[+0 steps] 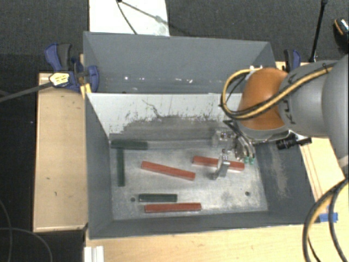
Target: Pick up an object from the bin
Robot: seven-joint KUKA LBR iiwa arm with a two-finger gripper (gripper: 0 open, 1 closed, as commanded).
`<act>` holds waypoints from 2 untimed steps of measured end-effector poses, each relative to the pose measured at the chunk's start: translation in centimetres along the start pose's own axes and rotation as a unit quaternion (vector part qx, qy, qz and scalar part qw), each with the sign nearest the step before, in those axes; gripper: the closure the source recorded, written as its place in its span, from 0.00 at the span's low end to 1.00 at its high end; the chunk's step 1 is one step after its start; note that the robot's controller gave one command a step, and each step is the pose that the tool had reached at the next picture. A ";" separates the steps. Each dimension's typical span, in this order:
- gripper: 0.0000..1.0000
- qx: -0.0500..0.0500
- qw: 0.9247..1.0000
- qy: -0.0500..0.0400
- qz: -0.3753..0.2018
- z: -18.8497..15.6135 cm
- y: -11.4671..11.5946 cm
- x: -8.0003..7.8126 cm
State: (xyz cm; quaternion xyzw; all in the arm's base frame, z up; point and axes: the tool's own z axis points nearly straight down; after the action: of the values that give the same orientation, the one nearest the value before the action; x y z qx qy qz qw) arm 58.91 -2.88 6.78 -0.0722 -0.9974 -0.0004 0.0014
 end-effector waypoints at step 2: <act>1.00 0.000 1.000 -0.001 -0.003 -0.1 0.0 -0.1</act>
Offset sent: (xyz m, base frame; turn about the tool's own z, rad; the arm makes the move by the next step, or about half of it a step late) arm 0.0000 0.0000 0.0000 0.0000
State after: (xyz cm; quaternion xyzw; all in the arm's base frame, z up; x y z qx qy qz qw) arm 58.97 -2.86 6.89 -0.0687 -0.9976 -0.0001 0.0002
